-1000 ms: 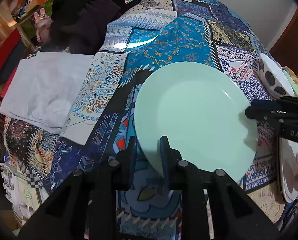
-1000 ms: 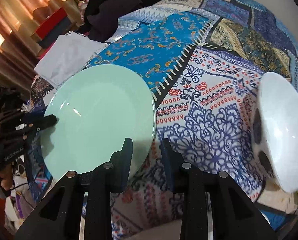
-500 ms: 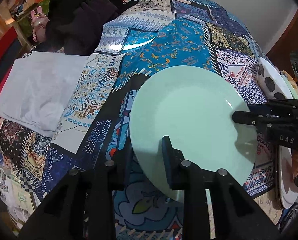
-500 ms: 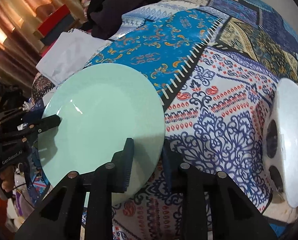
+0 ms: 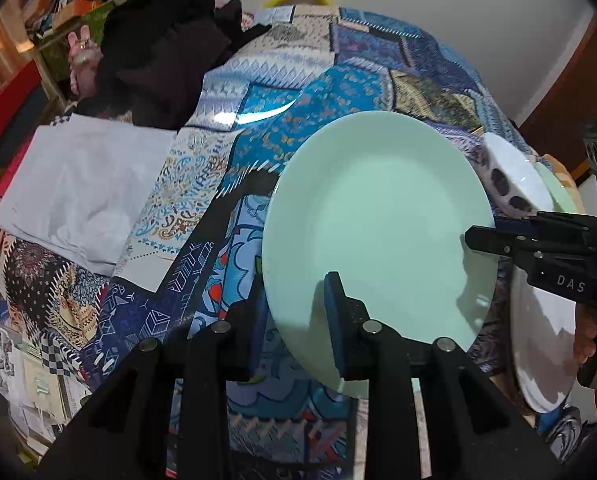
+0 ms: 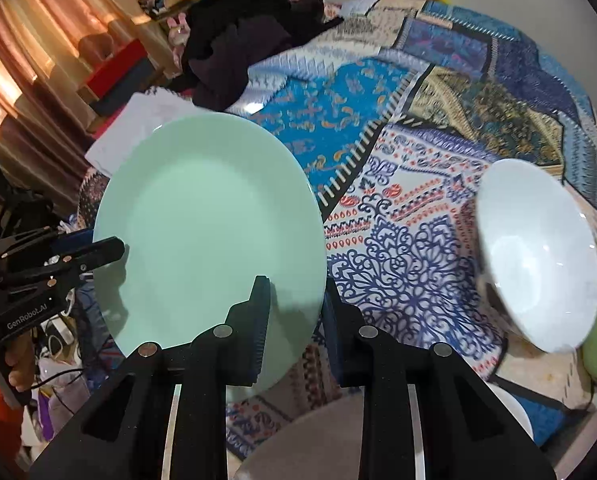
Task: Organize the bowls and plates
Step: 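Close both grippers on the mint green plate rim and lift it, then carry the mint green plate with both grippers toward the white plate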
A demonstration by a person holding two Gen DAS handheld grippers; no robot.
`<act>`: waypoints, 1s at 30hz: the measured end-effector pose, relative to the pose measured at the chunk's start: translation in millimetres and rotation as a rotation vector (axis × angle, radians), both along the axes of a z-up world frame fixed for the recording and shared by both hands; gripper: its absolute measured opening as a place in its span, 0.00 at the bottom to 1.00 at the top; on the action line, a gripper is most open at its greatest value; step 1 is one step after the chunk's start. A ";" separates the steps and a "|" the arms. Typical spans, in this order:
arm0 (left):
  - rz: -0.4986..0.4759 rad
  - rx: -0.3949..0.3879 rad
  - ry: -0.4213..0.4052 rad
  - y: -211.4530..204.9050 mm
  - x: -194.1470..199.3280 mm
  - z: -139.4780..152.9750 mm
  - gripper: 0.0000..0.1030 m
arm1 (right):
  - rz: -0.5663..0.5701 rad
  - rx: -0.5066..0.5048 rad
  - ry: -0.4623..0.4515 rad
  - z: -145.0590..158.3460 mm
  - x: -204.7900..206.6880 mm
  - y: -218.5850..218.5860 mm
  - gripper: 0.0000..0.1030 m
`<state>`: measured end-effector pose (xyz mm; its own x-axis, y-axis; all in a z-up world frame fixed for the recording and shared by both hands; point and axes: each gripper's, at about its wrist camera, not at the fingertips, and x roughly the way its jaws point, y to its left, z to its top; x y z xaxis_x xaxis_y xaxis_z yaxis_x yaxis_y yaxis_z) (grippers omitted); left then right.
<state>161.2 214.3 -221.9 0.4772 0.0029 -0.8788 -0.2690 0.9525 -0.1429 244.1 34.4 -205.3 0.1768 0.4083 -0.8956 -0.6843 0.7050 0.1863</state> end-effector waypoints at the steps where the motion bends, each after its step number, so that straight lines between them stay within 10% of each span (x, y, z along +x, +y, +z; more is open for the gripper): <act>1: -0.002 0.005 -0.009 -2.5 -2.3 5.4 0.26 | -0.004 0.007 -0.011 5.3 -2.0 -2.1 0.23; 30: -0.151 0.029 -0.137 -110.7 -31.5 75.9 0.26 | -0.212 0.115 -0.125 68.4 -57.9 -125.9 0.23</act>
<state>129.8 103.6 -146.0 0.5895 -0.0528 -0.8060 -0.1030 0.9848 -0.1399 186.2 -91.4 -136.9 0.3758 0.4484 -0.8110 -0.5461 0.8142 0.1971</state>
